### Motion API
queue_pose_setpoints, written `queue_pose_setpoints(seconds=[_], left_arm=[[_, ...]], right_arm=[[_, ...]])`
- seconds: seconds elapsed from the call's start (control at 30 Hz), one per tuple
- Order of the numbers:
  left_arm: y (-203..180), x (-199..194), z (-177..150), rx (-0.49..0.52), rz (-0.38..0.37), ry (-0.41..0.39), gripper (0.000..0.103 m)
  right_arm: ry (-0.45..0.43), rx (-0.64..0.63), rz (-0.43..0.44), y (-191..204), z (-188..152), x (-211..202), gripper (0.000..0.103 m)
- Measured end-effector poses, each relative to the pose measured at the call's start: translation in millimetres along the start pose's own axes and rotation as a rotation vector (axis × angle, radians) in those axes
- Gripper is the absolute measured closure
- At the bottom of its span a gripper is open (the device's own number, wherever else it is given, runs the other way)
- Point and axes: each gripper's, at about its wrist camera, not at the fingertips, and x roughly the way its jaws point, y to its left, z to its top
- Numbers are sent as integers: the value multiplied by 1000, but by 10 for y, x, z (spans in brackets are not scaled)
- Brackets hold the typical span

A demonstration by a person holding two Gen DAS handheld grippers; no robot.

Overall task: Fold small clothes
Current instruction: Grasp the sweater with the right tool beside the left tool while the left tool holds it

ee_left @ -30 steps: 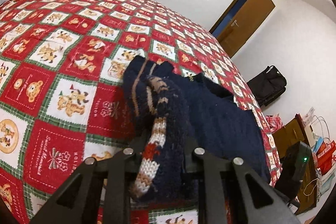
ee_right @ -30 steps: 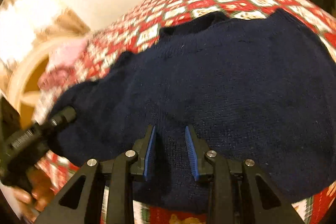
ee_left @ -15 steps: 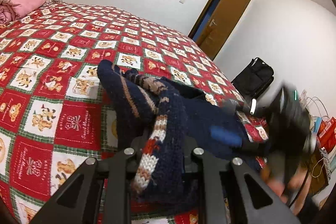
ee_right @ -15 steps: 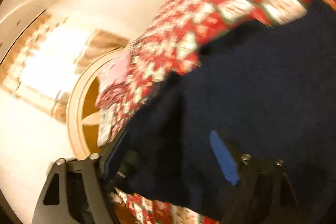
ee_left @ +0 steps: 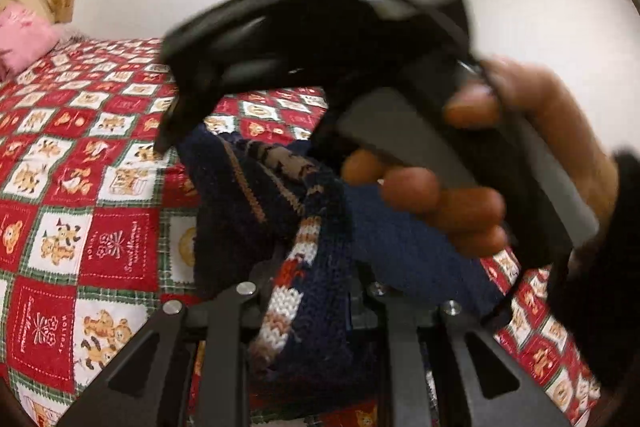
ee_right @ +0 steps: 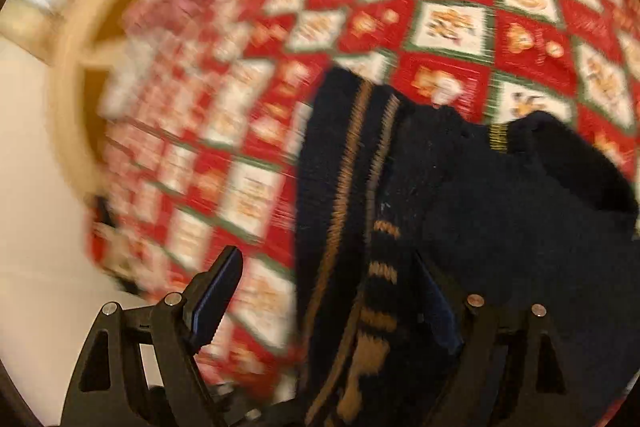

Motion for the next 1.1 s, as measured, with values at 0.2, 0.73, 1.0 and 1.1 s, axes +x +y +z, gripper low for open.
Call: queue_pose_setpoints(seconds=[0.2, 0.73, 1.0, 1.1], left_arm=[[-24, 3, -59, -2, -10, 12, 82], [-1474, 268, -30, 191, -203, 61, 82], [-1972, 671, -274, 246, -229, 146, 82], [-2020, 797, -412, 250, -204, 191, 82]], right_arm=[[-2, 53, 38, -345, -176, 0, 75], [-320, 142, 139, -1676, -1351, -1398, 81], [-350, 246, 137, -2464, -1768, -1312, 81], [-336, 283, 135, -2705, -1857, -1160, 81]])
